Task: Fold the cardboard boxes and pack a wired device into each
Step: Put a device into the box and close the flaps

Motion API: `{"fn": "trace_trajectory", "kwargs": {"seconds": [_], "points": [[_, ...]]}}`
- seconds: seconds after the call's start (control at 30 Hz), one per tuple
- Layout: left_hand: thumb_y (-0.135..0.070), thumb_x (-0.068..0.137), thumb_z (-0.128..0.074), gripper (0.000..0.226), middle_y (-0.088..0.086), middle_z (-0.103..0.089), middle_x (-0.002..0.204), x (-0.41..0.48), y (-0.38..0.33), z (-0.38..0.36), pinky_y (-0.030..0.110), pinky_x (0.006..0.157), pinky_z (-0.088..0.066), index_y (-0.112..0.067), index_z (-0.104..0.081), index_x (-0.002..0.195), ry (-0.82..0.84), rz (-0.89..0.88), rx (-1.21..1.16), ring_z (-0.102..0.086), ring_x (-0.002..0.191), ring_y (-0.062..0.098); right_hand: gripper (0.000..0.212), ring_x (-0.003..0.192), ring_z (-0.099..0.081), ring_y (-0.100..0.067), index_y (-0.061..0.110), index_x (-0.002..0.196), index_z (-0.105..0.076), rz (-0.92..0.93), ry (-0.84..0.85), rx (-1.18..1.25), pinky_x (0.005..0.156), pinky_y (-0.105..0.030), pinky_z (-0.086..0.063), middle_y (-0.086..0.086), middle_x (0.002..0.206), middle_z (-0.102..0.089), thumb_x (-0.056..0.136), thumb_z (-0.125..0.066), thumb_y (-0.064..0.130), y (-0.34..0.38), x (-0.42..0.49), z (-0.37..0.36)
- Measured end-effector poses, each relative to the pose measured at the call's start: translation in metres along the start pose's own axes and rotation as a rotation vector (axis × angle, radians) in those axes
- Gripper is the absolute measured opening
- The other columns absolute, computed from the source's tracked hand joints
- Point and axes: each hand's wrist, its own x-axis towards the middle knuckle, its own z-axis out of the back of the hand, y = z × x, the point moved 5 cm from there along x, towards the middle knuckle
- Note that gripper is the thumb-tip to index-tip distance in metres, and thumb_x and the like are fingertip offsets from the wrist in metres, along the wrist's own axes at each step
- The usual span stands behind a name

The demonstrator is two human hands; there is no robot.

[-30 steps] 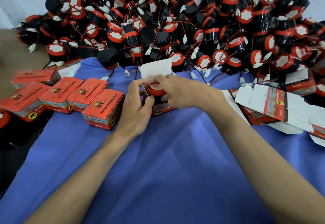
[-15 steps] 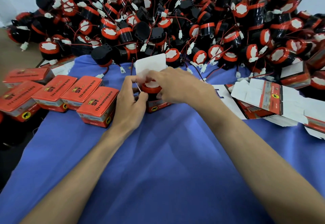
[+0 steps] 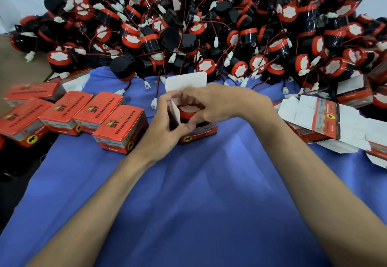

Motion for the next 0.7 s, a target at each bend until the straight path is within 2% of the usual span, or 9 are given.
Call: {"fn": "trace_trajectory", "kwargs": {"seconds": [0.07, 0.13, 0.2, 0.27, 0.37, 0.47, 0.53, 0.63, 0.7], "points": [[-0.011, 0.078, -0.078, 0.077, -0.008, -0.05, 0.131, 0.001, 0.004, -0.002, 0.02, 0.1, -0.044, -0.034, -0.028, 0.131, 0.066, -0.025, 0.108, -0.051, 0.122, 0.004, 0.056, 0.107, -0.054, -0.021, 0.025, 0.132, -0.044, -0.035, -0.013, 0.037, 0.083, -0.033, -0.045, -0.002, 0.125, -0.053, 0.083, -0.071, 0.029, -0.005, 0.0, 0.002], [-0.007, 0.074, -0.082, 0.087, -0.007, -0.047, 0.135, 0.002, 0.008, -0.001, 0.024, 0.104, -0.043, -0.031, -0.025, 0.134, 0.063, -0.041, 0.164, -0.049, 0.125, 0.005, 0.057, 0.108, -0.057, -0.024, 0.027, 0.13, -0.047, -0.062, -0.043, 0.058, 0.075, -0.031, -0.043, -0.004, 0.126, -0.05, 0.081, -0.075, 0.024, -0.007, 0.0, 0.0], [-0.006, 0.073, -0.083, 0.088, -0.008, -0.047, 0.134, 0.003, 0.009, 0.001, 0.028, 0.105, -0.043, -0.034, -0.025, 0.133, 0.051, -0.039, 0.158, -0.05, 0.125, 0.005, 0.06, 0.114, -0.05, -0.025, 0.028, 0.13, -0.048, -0.079, -0.062, 0.011, 0.074, -0.031, -0.041, -0.004, 0.127, -0.05, 0.078, -0.077, 0.024, -0.007, 0.001, 0.0], [-0.006, 0.073, -0.083, 0.089, -0.009, -0.048, 0.132, 0.004, 0.01, 0.002, 0.028, 0.105, -0.044, -0.04, -0.025, 0.13, 0.045, -0.026, 0.156, -0.051, 0.124, 0.006, 0.063, 0.121, -0.043, -0.027, 0.029, 0.132, -0.046, -0.097, -0.065, -0.054, 0.081, -0.035, -0.044, -0.004, 0.129, -0.049, 0.077, -0.078, 0.027, -0.005, 0.004, 0.002], [-0.005, 0.072, -0.084, 0.089, -0.009, -0.048, 0.132, 0.003, 0.011, 0.002, 0.02, 0.101, -0.044, -0.041, -0.025, 0.128, 0.031, -0.017, 0.157, -0.051, 0.123, 0.003, 0.065, 0.121, -0.045, -0.028, 0.026, 0.134, -0.045, -0.086, -0.057, -0.1, 0.087, -0.038, -0.046, -0.005, 0.129, -0.049, 0.078, -0.078, 0.028, -0.002, 0.002, 0.002], [-0.005, 0.072, -0.083, 0.088, -0.009, -0.046, 0.133, 0.003, 0.01, 0.002, 0.01, 0.096, -0.04, -0.041, -0.025, 0.127, 0.028, -0.043, 0.178, -0.048, 0.122, -0.004, 0.058, 0.114, -0.05, -0.024, 0.019, 0.126, -0.053, -0.016, -0.103, -0.109, 0.091, -0.04, -0.048, -0.001, 0.121, -0.055, 0.075, -0.08, 0.029, 0.004, -0.005, 0.008], [-0.005, 0.073, -0.083, 0.089, -0.007, -0.045, 0.136, 0.004, 0.009, 0.003, 0.011, 0.096, -0.04, -0.041, -0.023, 0.128, 0.038, -0.049, 0.174, -0.047, 0.124, -0.003, 0.055, 0.108, -0.053, -0.021, 0.018, 0.122, -0.059, 0.018, -0.154, -0.102, 0.088, -0.039, -0.05, 0.001, 0.113, -0.06, 0.073, -0.081, 0.03, 0.008, -0.009, 0.014], [-0.007, 0.072, -0.083, 0.095, -0.003, -0.044, 0.141, 0.006, 0.009, 0.002, 0.019, 0.101, -0.043, -0.039, -0.019, 0.136, 0.062, -0.029, 0.153, -0.048, 0.127, 0.004, 0.054, 0.105, -0.054, -0.016, 0.027, 0.122, -0.063, 0.07, -0.198, -0.106, 0.076, -0.029, -0.047, 0.004, 0.109, -0.064, 0.072, -0.08, 0.033, 0.011, -0.013, 0.018], [-0.007, 0.073, -0.083, 0.099, -0.003, -0.044, 0.141, 0.006, 0.009, 0.002, 0.017, 0.101, -0.043, -0.03, -0.018, 0.143, 0.057, -0.013, 0.153, -0.048, 0.126, 0.002, 0.056, 0.108, -0.055, -0.016, 0.028, 0.121, -0.065, 0.091, -0.21, -0.106, 0.081, -0.031, -0.05, 0.003, 0.11, -0.066, 0.068, -0.083, 0.032, 0.01, -0.016, 0.021]]}}
